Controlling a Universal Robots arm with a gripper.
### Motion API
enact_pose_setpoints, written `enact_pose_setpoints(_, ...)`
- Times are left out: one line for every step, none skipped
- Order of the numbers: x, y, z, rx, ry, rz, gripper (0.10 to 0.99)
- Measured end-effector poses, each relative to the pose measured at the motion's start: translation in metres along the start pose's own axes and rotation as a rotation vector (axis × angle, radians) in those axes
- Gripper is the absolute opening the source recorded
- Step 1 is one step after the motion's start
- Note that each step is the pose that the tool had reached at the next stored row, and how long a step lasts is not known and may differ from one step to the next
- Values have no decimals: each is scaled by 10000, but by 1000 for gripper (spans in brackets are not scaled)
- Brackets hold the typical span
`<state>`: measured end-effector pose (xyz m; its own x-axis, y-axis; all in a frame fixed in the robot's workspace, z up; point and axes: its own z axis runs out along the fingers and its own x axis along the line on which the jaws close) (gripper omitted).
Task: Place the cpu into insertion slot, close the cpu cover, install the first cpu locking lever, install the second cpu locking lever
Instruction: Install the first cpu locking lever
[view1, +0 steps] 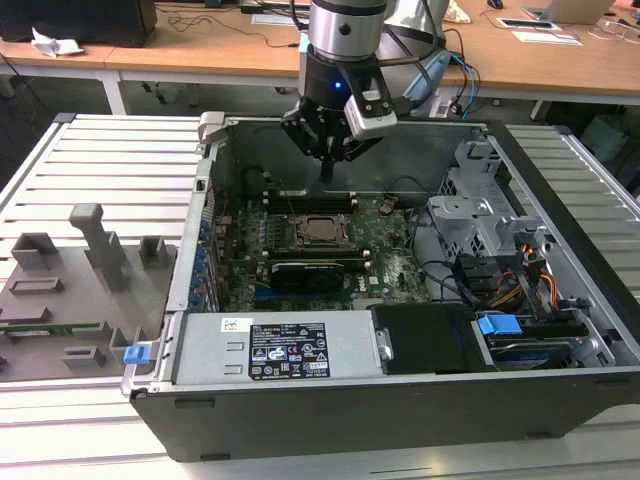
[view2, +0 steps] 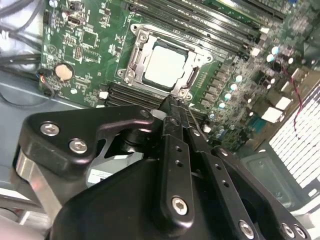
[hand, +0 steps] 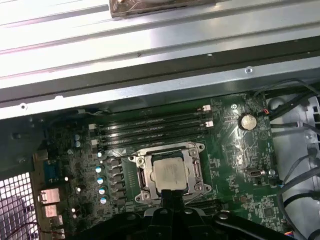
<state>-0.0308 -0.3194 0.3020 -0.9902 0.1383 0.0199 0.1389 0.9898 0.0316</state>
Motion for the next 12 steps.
enact_pose_setpoints(1, -1, 11, 4, 6, -180, 110)
enact_pose_setpoints(3, -1, 16, 5, 8, -254, 110)
enact_pose_setpoints(7, -2, 21, 6, 10, -329, 110)
enact_pose_setpoints(16, -3, 25, 10, 14, -427, 110)
enact_pose_setpoints(38, -7, 33, 8, 16, -492, 110)
enact_pose_setpoints(42, -7, 36, 9, 16, -509, 110)
enact_pose_setpoints(44, -8, 39, 8, 17, -522, 110)
enact_pose_setpoints(48, -8, 44, 6, 18, -547, 110)
enact_pose_setpoints(52, -9, 47, 5, 18, -569, 110)
enact_pose_setpoints(56, -10, 51, 3, 19, -591, 110)
enact_pose_setpoints(62, -11, 55, 2, 19, -608, 110)
enact_pose_setpoints(69, -12, 59, 4, 20, -625, 110)
